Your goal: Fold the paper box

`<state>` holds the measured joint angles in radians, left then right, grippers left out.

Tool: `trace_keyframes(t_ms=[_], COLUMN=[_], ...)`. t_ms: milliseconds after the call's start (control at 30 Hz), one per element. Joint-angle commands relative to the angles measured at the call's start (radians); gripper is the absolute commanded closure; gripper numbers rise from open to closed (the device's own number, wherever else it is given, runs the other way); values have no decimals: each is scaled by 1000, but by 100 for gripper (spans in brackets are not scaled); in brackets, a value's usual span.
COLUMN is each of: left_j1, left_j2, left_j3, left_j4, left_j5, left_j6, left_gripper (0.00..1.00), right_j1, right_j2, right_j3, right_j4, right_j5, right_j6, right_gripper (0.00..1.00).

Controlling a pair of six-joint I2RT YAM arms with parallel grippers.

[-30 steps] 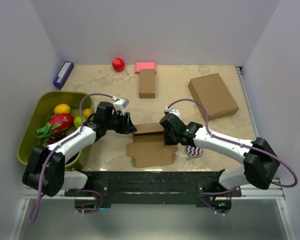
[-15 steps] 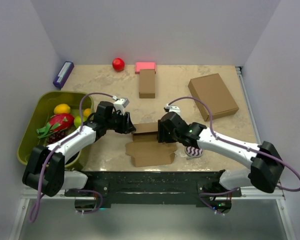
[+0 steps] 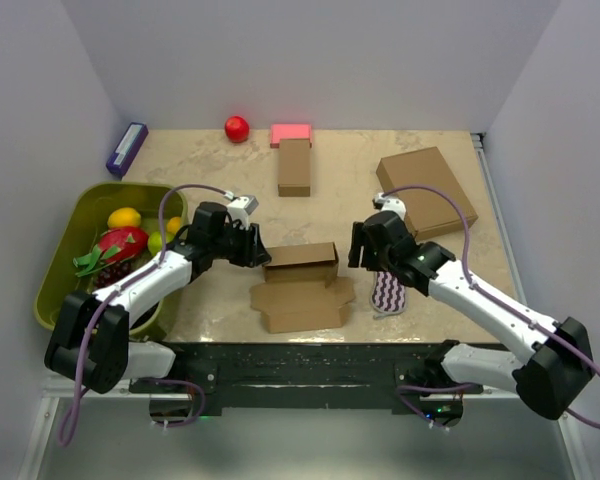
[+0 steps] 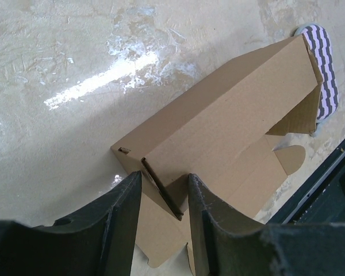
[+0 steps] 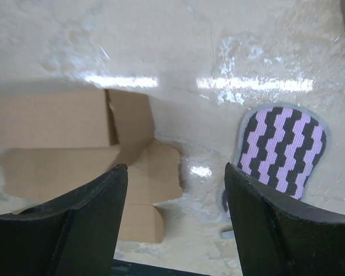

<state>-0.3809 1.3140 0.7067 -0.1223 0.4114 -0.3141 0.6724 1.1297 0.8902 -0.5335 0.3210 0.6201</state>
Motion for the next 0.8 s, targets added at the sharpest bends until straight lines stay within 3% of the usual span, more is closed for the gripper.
trace_keyframes(t_ms=[0, 100, 233, 400, 533, 767], left_j1=[5, 5, 5, 5, 5, 5], left_j2=[-10, -12, -13, -21, -21, -21], left_j3=[16, 14, 16, 14, 16, 14], left_j4=[-63, -60, -59, -62, -62, -63], left_j5=[-74, -62, -56, -68, -68, -69], left_j6=[56, 58, 58, 61, 63, 72], left_gripper=[58, 58, 58, 58, 58, 58], right_j1=[3, 4, 12, 46, 55, 170], right_j2=[25, -37, -76, -116, -35, 12], right_j3=[-110, -221, -318, -384, -366, -392], right_j4=[85, 243, 406, 478, 478, 602], right_j5=[-72, -164, -165, -134, -155, -46], right_j6=[-77, -105, -151, -204, -215, -252], right_gripper=[28, 27, 25, 22, 26, 29])
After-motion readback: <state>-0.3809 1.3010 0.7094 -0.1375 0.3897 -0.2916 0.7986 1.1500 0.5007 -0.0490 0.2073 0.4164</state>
